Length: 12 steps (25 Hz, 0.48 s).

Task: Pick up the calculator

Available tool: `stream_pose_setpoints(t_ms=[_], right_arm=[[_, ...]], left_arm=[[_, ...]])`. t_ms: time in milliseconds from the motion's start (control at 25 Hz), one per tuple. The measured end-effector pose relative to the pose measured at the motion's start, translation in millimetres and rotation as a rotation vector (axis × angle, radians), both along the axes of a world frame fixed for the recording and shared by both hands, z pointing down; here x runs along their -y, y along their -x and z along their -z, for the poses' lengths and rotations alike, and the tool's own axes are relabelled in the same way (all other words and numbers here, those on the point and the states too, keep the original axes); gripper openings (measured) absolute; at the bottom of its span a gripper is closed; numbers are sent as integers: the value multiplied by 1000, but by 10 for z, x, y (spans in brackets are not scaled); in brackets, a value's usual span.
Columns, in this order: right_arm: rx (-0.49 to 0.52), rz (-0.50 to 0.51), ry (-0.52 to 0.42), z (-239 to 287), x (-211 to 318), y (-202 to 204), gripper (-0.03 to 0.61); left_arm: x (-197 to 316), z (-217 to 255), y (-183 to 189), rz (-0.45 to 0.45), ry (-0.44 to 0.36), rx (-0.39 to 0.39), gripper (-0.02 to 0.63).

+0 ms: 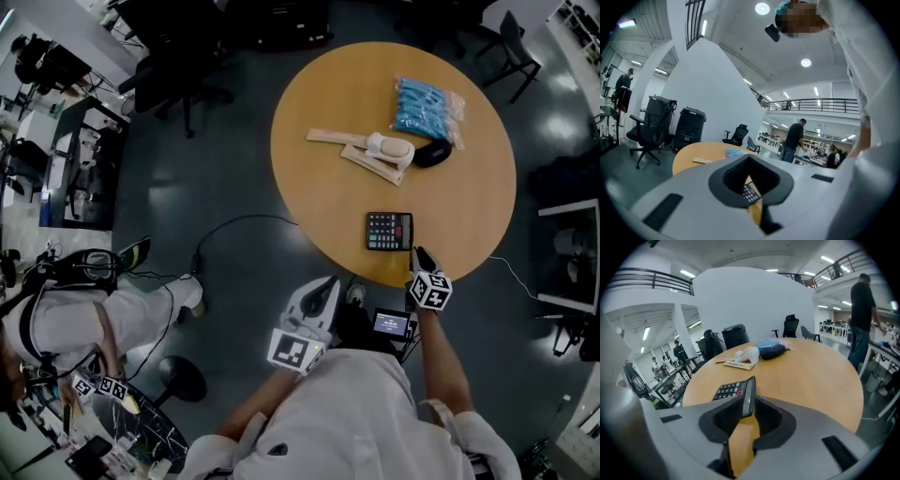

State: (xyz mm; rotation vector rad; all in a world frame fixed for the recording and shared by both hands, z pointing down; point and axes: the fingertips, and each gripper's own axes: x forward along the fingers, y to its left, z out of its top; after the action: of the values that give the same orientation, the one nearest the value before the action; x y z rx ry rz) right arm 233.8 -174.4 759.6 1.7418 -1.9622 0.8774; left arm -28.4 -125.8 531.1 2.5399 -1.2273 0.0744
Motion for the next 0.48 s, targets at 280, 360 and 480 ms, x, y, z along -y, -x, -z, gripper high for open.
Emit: stream_pose_setpoints(t_ms=[280, 360, 480], right_arm=[[166, -50, 107, -459, 172, 14, 135], [190, -39, 116, -509, 198, 49, 135], [217, -14, 107, -499, 260, 112, 129]], left_arm=[[-6, -110, 48, 38, 40, 26, 6], [-24, -124, 49, 41, 49, 31, 6], [-35, -147, 42, 46, 58, 36, 6]])
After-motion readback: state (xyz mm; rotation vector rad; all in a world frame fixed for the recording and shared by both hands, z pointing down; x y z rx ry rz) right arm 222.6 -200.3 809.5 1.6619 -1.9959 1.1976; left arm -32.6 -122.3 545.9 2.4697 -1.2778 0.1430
